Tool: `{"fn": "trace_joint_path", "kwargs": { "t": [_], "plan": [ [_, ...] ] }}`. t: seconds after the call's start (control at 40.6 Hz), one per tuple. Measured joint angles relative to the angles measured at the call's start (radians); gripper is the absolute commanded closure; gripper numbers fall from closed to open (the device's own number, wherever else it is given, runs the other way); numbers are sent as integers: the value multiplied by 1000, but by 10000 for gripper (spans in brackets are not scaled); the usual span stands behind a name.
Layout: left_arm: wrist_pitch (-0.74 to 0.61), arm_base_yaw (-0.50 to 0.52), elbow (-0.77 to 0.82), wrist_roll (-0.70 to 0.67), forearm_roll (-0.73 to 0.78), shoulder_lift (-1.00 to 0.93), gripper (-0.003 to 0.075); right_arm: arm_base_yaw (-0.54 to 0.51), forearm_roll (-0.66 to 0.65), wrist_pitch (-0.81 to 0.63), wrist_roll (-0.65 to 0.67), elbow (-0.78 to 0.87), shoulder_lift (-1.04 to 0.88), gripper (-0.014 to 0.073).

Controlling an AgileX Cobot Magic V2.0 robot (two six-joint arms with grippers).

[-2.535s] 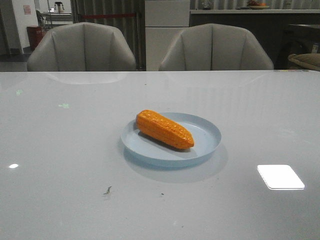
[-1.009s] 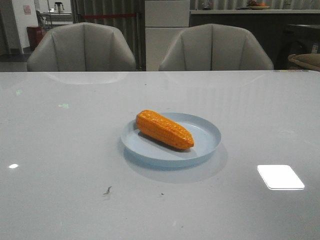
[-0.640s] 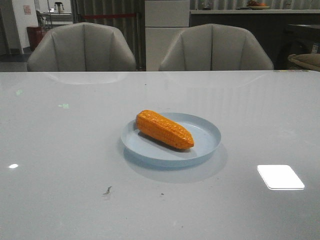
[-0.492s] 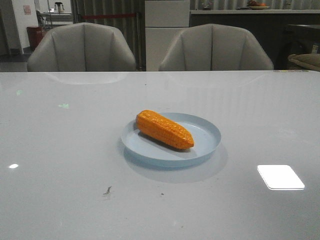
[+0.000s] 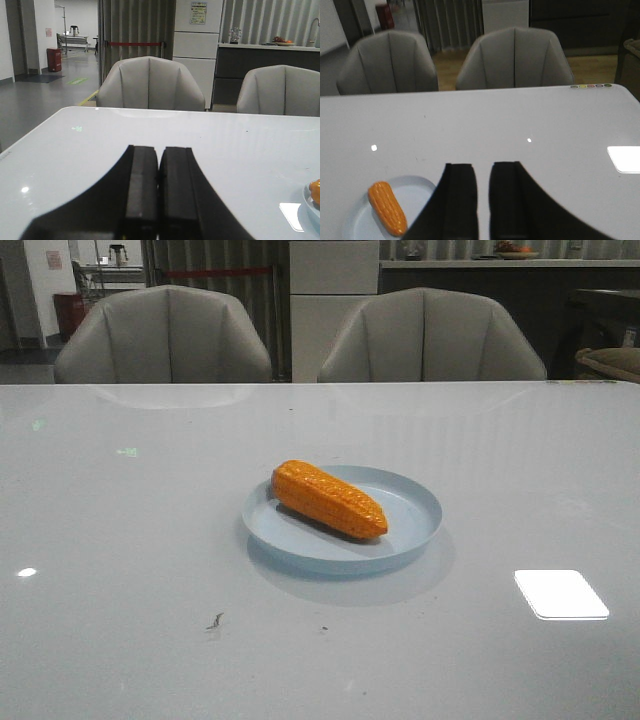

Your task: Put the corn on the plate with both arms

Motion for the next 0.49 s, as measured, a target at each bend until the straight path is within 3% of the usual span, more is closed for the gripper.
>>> {"fn": "trace_joint_path", "kwargs": {
  "t": [0.222,0.492],
  "plan": [
    [0,0,0,0,0,0,627,-87,101,-51,0,172,-271,556],
    [2,0,0,0,0,0,627,-88,-23,-74,0,326,-345,556]
  ]
}}
